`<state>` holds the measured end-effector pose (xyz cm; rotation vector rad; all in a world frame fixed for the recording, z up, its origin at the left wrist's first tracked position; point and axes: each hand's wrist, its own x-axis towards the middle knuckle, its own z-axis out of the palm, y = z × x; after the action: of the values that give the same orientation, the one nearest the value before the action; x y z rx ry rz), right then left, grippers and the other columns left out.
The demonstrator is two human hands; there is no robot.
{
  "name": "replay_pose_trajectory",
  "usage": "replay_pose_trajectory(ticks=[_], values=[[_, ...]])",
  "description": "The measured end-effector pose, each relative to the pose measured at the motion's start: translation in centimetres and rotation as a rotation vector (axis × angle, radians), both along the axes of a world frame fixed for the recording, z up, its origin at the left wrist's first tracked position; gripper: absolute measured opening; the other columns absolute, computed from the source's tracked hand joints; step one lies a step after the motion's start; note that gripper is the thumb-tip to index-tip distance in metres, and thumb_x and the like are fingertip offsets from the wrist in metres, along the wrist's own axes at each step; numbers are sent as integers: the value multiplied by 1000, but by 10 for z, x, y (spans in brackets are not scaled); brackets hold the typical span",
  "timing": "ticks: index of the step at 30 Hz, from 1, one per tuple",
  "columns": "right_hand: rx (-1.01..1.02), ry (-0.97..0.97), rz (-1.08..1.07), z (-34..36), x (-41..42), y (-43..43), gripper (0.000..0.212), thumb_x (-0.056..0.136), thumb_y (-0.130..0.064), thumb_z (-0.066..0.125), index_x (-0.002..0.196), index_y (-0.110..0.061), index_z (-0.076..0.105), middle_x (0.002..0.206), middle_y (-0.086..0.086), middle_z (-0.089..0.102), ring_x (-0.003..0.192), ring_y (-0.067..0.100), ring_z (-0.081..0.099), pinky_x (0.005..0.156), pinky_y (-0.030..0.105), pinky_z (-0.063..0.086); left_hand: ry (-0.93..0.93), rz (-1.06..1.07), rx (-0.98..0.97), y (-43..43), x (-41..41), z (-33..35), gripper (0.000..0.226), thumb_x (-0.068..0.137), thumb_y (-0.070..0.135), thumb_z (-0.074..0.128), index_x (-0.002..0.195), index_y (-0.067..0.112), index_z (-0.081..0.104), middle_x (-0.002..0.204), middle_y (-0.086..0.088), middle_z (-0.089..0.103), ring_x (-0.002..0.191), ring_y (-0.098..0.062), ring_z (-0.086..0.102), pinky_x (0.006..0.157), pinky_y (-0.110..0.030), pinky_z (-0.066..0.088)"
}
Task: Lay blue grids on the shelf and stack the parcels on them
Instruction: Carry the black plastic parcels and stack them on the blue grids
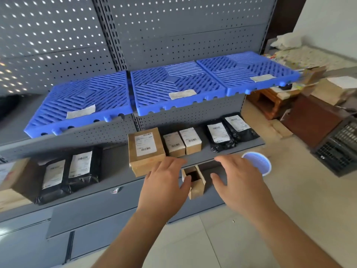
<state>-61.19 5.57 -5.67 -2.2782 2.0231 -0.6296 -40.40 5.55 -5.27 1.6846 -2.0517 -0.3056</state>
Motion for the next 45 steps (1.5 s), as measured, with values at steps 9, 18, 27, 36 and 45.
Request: replay_pose_trajectory(ticks=[9,18,27,36,45], values=[[45,-47,-75,-6,-157,-33,35,88,-37,65,120,-22,63,102,-1,66,95,29,62,72,40,50,-67,3,87,-37,-155,-7,45,98,44,55,141,34,49,141,10,51,132,-18,45,108,-45,45],[116,-56,-24,-11,-254,-79,39,92,-38,58,128,-23,59,107,1,62,100,28,59,78,40,48,-117,87,175,-66,-275,-23,51,99,45,49,148,36,38,144,11,46,132,-17,43,106,-43,43],[186,13,-22,-33,-272,-155,36,91,-38,57,123,-20,58,112,4,61,100,30,57,77,43,50,-146,154,273,-127,-303,-43,49,100,45,49,147,33,38,144,7,45,133,-21,43,108,-44,37],[318,26,-37,-59,-282,-236,41,94,-39,57,128,-16,55,123,9,57,108,32,55,83,43,51,-146,156,377,-217,-309,-71,47,99,42,49,144,29,41,142,2,44,129,-25,45,102,-44,40],[423,-20,32,-94,-289,-310,44,94,-42,59,130,-17,53,119,12,57,109,36,54,85,44,51,-99,256,520,-273,-327,-101,47,99,42,49,143,28,43,144,1,43,129,-25,44,102,-43,39]])
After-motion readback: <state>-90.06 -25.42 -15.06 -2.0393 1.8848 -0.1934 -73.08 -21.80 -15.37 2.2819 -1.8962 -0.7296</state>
